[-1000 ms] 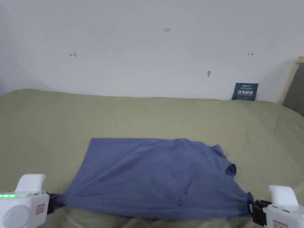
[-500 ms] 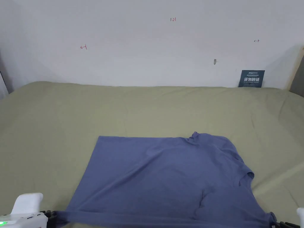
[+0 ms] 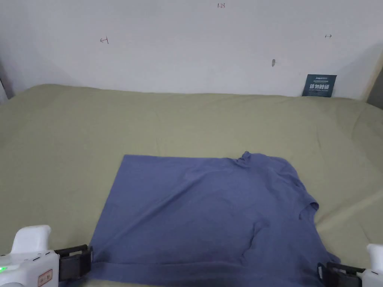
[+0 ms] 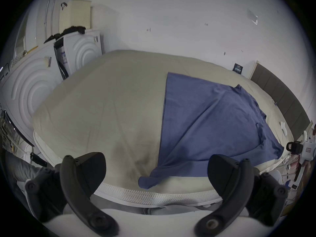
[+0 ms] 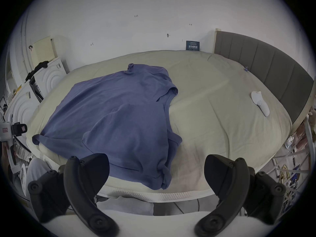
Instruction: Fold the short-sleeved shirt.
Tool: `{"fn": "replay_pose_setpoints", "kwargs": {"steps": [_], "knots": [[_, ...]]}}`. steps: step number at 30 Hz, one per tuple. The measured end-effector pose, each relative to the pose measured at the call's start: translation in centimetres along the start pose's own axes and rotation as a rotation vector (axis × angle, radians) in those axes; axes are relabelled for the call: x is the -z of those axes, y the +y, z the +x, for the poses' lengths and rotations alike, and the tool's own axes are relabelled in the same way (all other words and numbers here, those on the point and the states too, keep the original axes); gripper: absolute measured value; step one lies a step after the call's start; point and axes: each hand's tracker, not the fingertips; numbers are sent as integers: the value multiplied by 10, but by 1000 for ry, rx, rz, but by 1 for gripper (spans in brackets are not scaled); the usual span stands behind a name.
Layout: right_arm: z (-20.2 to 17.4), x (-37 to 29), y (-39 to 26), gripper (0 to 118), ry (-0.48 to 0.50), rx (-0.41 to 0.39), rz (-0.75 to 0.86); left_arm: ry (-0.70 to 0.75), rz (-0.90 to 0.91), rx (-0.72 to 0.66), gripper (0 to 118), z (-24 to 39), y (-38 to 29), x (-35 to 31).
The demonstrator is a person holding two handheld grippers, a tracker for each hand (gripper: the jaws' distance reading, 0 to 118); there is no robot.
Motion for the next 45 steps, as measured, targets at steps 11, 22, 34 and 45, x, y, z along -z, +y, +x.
{"fn": "replay_pose_setpoints", "kwargs": {"steps": [11, 22, 34, 45], "knots": [[-4, -14, -4, 2, -31, -19, 76, 23, 14, 26, 0, -3, -10, -3], [-7, -17, -11, 2, -31, -11, 50, -26, -159, 9, 118, -24, -22, 40], [13, 6, -19, 2, -23, 24, -8, -35, -242, 55, 29, -21, -21, 77], [24, 21, -33, 99, 25, 39, -73, -32, -233, 75, 3, 9, -15, 49]]}}
